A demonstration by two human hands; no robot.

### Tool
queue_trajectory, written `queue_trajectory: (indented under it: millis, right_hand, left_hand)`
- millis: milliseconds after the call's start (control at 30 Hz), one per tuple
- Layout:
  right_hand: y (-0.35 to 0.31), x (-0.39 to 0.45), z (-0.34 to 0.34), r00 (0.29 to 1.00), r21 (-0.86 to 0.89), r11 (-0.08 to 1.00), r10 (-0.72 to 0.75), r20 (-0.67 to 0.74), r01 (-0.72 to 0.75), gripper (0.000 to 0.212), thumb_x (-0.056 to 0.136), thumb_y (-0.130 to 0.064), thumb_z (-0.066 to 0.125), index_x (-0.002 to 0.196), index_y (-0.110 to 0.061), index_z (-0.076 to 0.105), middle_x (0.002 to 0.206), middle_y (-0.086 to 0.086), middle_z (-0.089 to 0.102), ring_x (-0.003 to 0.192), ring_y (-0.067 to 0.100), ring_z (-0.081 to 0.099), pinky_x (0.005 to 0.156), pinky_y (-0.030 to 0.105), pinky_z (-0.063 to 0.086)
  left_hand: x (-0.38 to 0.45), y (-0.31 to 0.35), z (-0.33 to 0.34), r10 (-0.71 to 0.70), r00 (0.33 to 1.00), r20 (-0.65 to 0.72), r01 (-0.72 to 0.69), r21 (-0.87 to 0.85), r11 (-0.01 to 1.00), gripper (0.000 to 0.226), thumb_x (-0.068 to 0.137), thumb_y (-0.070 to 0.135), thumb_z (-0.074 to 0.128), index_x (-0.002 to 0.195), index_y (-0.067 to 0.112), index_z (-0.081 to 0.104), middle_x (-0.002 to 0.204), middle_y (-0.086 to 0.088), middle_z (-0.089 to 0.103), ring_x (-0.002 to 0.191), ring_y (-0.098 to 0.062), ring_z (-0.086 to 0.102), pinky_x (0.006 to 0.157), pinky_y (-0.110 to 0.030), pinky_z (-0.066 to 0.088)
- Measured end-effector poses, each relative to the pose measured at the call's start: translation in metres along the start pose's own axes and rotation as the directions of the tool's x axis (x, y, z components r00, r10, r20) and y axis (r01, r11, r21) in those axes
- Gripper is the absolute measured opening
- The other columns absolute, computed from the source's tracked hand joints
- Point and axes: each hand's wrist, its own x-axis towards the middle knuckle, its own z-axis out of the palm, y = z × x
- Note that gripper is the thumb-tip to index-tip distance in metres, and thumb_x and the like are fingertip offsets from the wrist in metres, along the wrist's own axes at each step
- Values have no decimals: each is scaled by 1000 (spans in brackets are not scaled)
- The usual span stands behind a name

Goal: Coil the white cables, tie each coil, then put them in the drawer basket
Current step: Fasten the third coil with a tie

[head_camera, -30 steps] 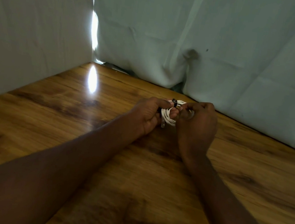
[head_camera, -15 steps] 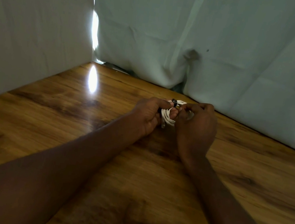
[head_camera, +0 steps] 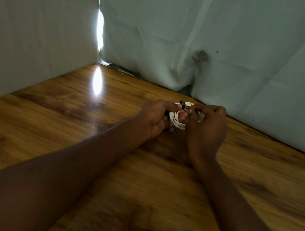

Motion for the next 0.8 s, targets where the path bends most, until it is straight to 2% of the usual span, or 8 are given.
queue_trajectory:
  millis: [100, 200, 367, 500, 667, 800]
  right_hand:
    - [-1, -1, 1, 999, -7, 1000, -16, -35, 15, 20, 88, -31, 65, 101, -23, 78, 110, 4, 60, 101, 26, 61, 80, 31, 44]
    - [-2, 0, 2, 999, -54, 998, -24, -38, 22, 18, 91, -29, 66, 103, -23, 78, 113, 4, 60, 103, 26, 61, 78, 31, 43]
    - [-2, 2, 1, 999, -118, 993, -34, -20, 32, 13, 89, -24, 72, 101, -24, 79, 116, 3, 59, 102, 26, 60, 77, 36, 50]
    - [-5, 0, 1, 996, -177, 983, -58, -70, 45, 15, 91, -23, 67, 102, -21, 78, 116, 5, 60, 104, 26, 58, 76, 30, 40]
    - [-6, -2, -1, 996, -270, 961, -71, -49, 55, 20, 97, -21, 59, 108, -13, 74, 116, 7, 59, 105, 25, 57, 76, 26, 28]
    - [-6, -1, -2, 993, -316, 945, -103, -64, 78, 16, 95, -20, 63, 104, -14, 75, 113, 7, 60, 102, 26, 57, 73, 28, 31]
  left_hand:
    - [-2, 0, 1, 7, 1000, 11, -7, 3, 1000, 35, 98, -4, 57, 133, -9, 59, 121, -30, 69, 74, -22, 75, 65, -31, 64]
    - [-3, 1, 0, 7, 1000, 24, -7, 0, 1000, 37, 99, -3, 56, 135, -9, 57, 113, -26, 71, 75, -22, 76, 67, -32, 64]
    - [-7, 2, 2, 7, 1000, 19, -8, 22, 1000, 37, 102, 0, 54, 138, -7, 56, 96, -20, 73, 70, -22, 75, 59, -32, 62]
    - [-9, 2, 5, 15, 1000, -1, -15, 29, 999, 36, 102, 3, 55, 138, -5, 57, 111, -23, 71, 74, -22, 75, 57, -31, 61]
    - [-9, 0, 6, 3, 1000, -12, -3, 24, 1000, 34, 102, 2, 54, 136, -5, 59, 118, -25, 72, 77, -23, 76, 64, -34, 64]
    - [-7, 1, 4, -18, 1000, -1, 18, 18, 1000, 37, 101, 0, 54, 137, -5, 57, 123, -26, 71, 94, -27, 74, 88, -40, 62]
